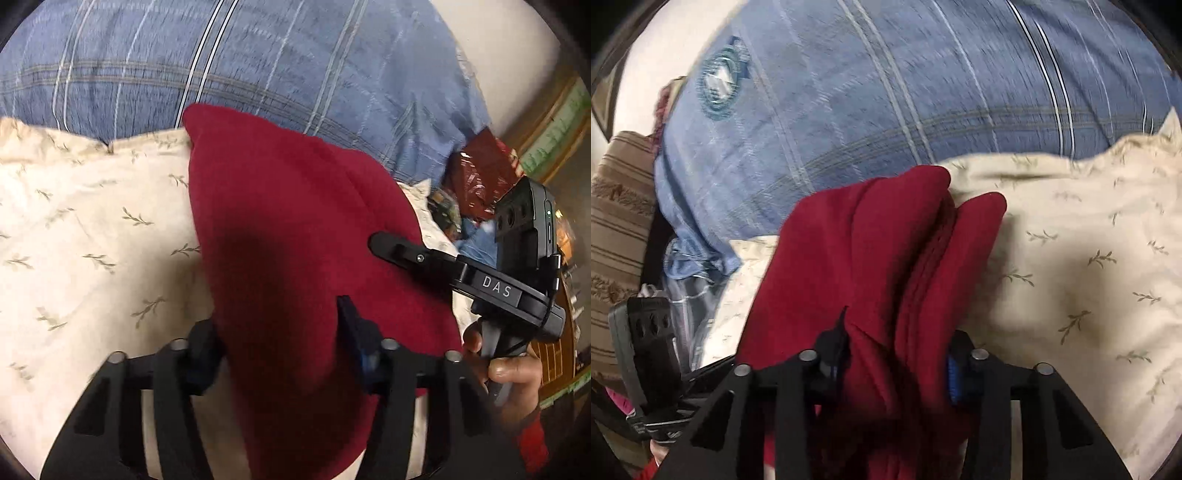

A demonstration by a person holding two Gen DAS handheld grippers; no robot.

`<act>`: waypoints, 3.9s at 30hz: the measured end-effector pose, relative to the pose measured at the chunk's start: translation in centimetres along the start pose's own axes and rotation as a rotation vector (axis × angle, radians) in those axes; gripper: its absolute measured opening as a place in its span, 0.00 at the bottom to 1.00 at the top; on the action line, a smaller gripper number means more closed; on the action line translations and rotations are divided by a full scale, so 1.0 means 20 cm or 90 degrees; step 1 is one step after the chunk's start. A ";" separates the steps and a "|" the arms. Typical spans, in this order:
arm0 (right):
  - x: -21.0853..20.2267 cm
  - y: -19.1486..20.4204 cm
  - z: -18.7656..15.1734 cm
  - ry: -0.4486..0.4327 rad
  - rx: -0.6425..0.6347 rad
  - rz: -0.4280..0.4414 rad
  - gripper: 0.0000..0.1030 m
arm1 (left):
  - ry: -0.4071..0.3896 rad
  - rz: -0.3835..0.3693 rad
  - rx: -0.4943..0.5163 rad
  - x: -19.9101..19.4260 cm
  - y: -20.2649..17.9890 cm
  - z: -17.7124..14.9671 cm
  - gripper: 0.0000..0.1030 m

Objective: Fold small clothes

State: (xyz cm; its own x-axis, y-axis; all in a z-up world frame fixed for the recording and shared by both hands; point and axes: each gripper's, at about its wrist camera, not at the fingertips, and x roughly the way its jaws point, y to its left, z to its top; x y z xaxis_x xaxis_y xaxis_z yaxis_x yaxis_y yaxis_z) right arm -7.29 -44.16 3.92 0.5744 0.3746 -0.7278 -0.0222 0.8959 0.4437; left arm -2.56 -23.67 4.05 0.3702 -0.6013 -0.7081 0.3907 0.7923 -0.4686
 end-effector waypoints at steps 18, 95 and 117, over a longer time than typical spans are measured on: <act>-0.26 0.45 -0.33 -0.006 -0.085 0.030 0.56 | -0.073 0.212 0.007 -0.50 0.07 -0.37 0.65; -0.15 0.79 -0.52 -0.155 -0.272 -0.165 0.80 | -0.186 0.378 0.021 -0.56 0.22 -0.41 0.82; -0.16 0.74 -0.51 -0.147 -0.224 -0.178 0.89 | -0.188 0.388 0.028 -0.52 0.20 -0.42 0.82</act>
State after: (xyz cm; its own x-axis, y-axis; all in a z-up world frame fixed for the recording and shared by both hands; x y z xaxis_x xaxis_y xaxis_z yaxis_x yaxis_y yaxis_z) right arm -17.71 -29.61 7.46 0.7632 0.0812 -0.6410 -0.0931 0.9955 0.0153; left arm -11.95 -13.46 5.06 0.7472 -0.0557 -0.6623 0.0705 0.9975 -0.0044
